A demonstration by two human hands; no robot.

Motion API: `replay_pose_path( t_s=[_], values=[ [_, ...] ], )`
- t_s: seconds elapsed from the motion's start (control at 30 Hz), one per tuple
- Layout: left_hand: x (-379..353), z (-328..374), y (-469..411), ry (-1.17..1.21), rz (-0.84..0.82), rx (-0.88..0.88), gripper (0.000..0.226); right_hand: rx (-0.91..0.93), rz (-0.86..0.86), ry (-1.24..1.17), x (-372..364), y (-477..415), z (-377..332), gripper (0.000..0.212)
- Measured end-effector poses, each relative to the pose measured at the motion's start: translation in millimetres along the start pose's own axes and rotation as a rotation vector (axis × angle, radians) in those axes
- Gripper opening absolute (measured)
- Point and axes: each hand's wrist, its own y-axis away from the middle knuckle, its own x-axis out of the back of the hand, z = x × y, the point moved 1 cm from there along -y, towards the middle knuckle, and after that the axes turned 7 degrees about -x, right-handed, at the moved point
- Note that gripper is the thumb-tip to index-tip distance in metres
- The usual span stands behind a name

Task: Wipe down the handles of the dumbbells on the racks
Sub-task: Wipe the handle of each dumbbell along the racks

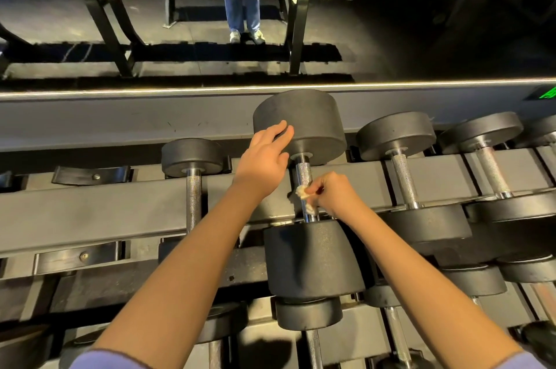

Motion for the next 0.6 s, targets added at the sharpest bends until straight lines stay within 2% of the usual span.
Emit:
replay_pose_path(
  t_s=[0.07,0.13,0.27,0.37,0.47,0.6],
  values=[
    [0,0,0,0.001,-0.004,0.001,0.052,0.006,0.017,0.023,-1,-1,-1,0.009],
    [1,1,1,-0.001,-0.009,-0.001,0.052,0.064,0.118,-0.010,-1,-7,-6,0.004],
    [2,2,1,-0.005,-0.024,0.004,0.053,0.185,0.327,-0.135,3,-23,-18,0.005],
    [3,3,1,-0.009,-0.030,0.004,0.053,0.202,0.382,-0.161,6,-28,-22,0.011],
    [3,4,1,-0.003,-0.032,0.010,0.054,0.188,0.307,-0.106,7,-21,-18,0.010],
    [0,1,1,-0.001,-0.027,0.013,0.054,0.075,0.059,0.036,7,-4,0,0.002]
  ],
)
